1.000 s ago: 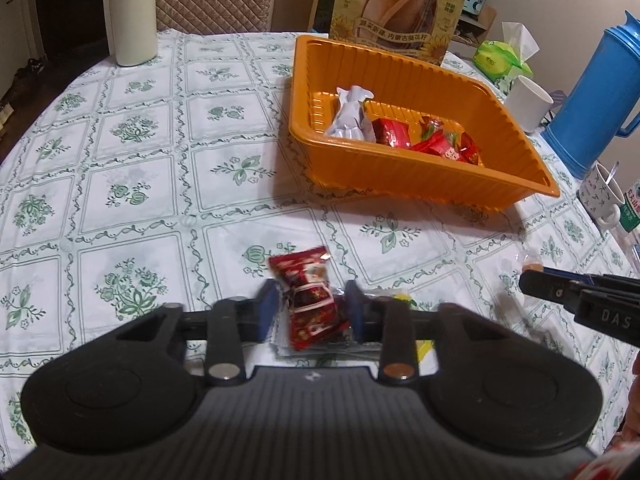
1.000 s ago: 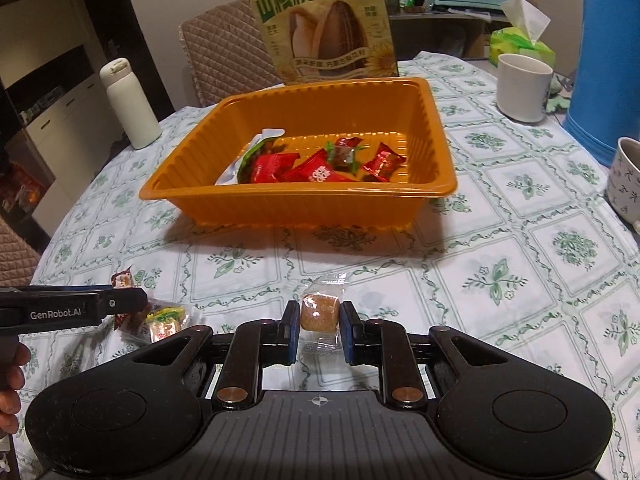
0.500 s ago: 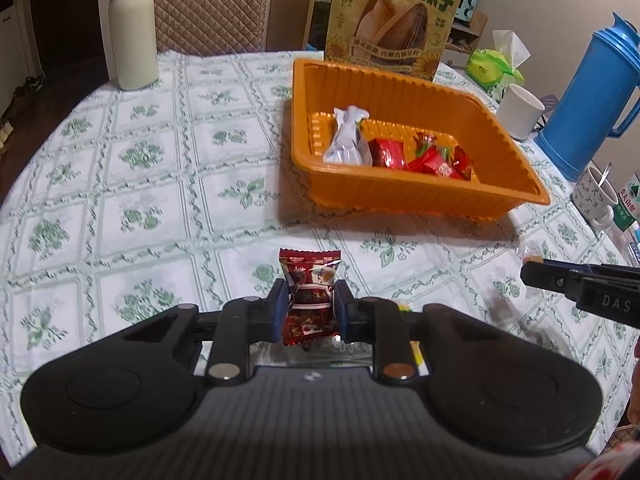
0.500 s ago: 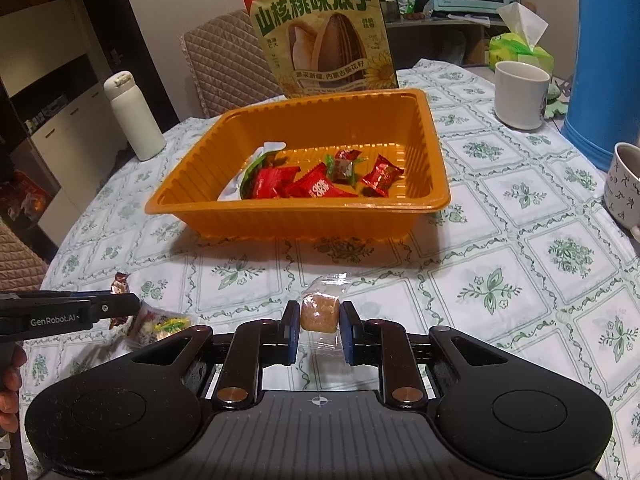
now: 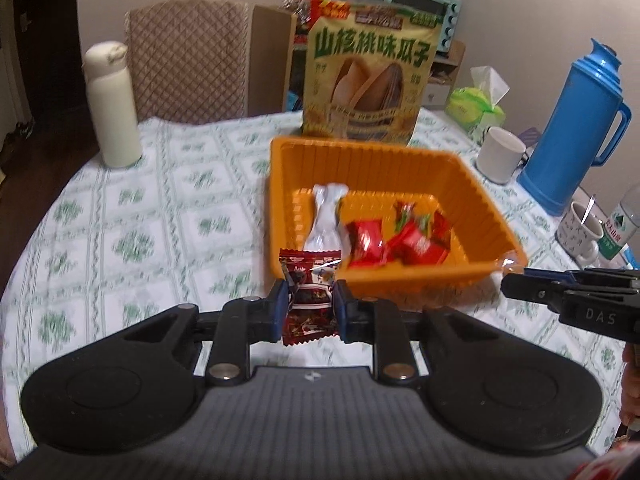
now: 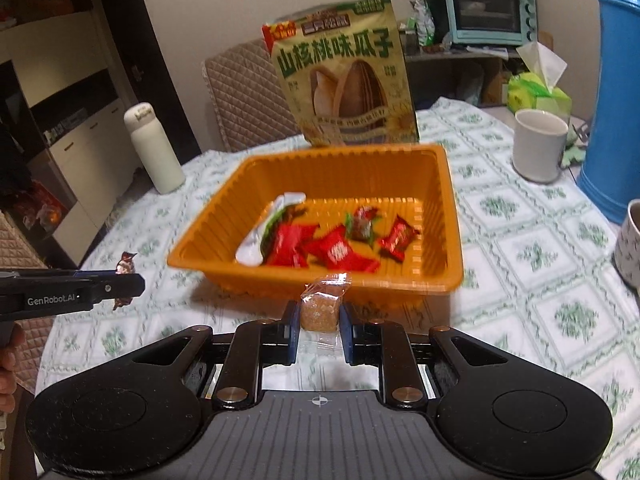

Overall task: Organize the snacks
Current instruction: 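Grasp the red-and-white wrapped candy with the left gripper while the right holds the caramel, then carry the red-white candy and caramel cube over the orange tray with both grippers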

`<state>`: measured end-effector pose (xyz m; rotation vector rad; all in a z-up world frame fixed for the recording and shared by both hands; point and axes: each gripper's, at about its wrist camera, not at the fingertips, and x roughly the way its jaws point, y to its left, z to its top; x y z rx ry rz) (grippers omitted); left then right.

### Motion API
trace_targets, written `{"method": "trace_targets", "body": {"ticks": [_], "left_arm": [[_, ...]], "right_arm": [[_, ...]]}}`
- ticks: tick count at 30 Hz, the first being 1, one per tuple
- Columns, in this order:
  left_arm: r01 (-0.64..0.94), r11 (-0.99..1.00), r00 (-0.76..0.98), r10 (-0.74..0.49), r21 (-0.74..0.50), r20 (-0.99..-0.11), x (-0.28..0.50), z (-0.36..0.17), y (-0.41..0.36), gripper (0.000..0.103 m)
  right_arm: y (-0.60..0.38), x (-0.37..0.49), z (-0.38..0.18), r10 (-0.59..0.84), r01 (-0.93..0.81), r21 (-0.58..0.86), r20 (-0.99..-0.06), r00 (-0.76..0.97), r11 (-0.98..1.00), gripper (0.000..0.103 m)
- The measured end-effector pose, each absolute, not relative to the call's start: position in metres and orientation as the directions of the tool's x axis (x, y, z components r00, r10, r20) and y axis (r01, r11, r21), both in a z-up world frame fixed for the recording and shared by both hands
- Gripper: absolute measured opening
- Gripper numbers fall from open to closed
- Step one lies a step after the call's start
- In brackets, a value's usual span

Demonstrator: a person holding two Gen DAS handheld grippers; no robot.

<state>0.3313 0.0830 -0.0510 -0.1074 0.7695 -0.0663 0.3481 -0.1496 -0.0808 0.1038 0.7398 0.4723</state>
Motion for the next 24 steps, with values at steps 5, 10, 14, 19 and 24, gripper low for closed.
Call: {"method": "trace_targets", "body": {"ticks": [5,10,14,19,24], "left_arm": [[0.046,0.990,0.740,-0.122,-0.131,-0.661,0.352,-0.039,0.074,0.022],[0.076,0.986,0.750,-0.154,-0.148,-0.643,0.379,-0.032,0.062,0.022],[0.095,0.982,0.748,-0.177,-0.161,-0.640,0.402,-0.031,0.055,0.022],[0.117,0.979,0.732,-0.198,-0.166,-0.651,0.432,-0.034,0.046,0.022],[0.126,0.981,0.713,-0.195,-0.150,-0.673,0.456,-0.044,0.038,0.022]], "right_arm": [[-0.152,0.369,-0.071,0.449,-0.367,0.264,-0.605,0.657,0.892,0.021],[-0.154,0.395,-0.063,0.447,-0.346,0.283,-0.584,0.678,0.895,0.021],[-0.155,0.415,-0.059,0.461,-0.340,0.312,-0.567,0.683,0.887,0.021],[-0.152,0.436,-0.060,0.466,-0.329,0.334,-0.559,0.686,0.883,0.021],[-0.150,0.456,-0.064,0.469,-0.320,0.348,-0.558,0.684,0.881,0.021]]}}
